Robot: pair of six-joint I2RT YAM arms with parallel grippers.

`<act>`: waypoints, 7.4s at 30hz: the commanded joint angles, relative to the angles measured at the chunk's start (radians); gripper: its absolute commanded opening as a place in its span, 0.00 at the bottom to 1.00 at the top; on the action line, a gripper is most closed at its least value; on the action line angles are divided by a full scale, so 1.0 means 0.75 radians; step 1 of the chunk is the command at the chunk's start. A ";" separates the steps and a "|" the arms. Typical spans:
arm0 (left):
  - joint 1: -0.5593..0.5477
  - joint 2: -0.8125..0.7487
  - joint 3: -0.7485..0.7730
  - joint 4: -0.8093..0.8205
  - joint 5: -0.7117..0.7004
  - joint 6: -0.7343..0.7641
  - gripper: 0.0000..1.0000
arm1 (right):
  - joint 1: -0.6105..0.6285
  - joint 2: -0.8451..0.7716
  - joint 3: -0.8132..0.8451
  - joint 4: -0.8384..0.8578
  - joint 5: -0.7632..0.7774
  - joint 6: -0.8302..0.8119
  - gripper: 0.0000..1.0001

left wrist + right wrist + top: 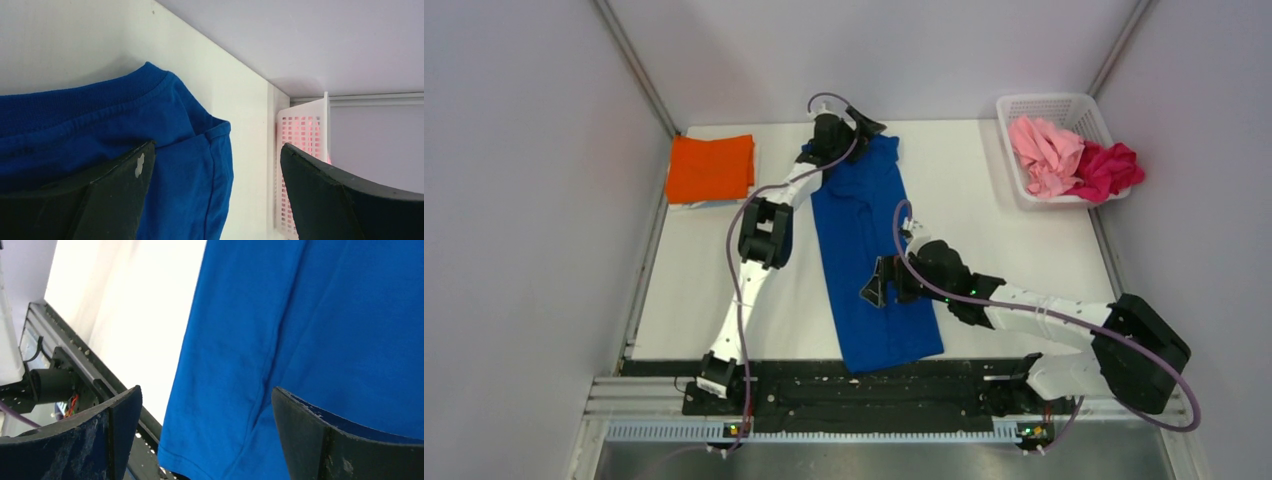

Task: Fold and stack the t-shirts
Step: Rotate the tshirt 90 degrees, then grab the bottom of the folded rectangular tshirt with both arms, then fold the folded rectangular tshirt in 1/3 of the way

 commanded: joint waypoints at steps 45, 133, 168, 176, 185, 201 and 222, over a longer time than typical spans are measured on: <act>-0.179 -0.778 -1.000 -0.911 -0.482 0.702 0.99 | -0.233 -0.060 0.031 -0.252 0.181 -0.095 0.99; -0.505 -2.470 -2.607 -0.775 -0.026 0.282 0.00 | 0.190 -0.303 -0.104 -0.526 0.106 0.227 0.00; -0.036 -1.313 -1.357 -0.709 -0.292 0.754 0.00 | -0.518 0.512 0.769 -0.324 0.155 -0.253 0.00; 0.018 -1.206 -1.269 -0.710 -0.260 0.783 0.00 | -0.565 0.648 0.862 -0.306 0.071 -0.295 0.00; 0.052 -1.078 -1.172 -0.690 -0.171 0.789 0.00 | -0.612 0.781 0.904 -0.238 0.019 -0.294 0.00; 0.085 -1.133 -1.197 -0.709 -0.187 0.769 0.00 | -0.631 0.848 0.927 -0.152 0.008 -0.284 0.00; 0.112 -1.073 -1.086 -0.721 -0.177 0.769 0.69 | -0.637 0.904 1.034 -0.213 0.079 -0.242 0.33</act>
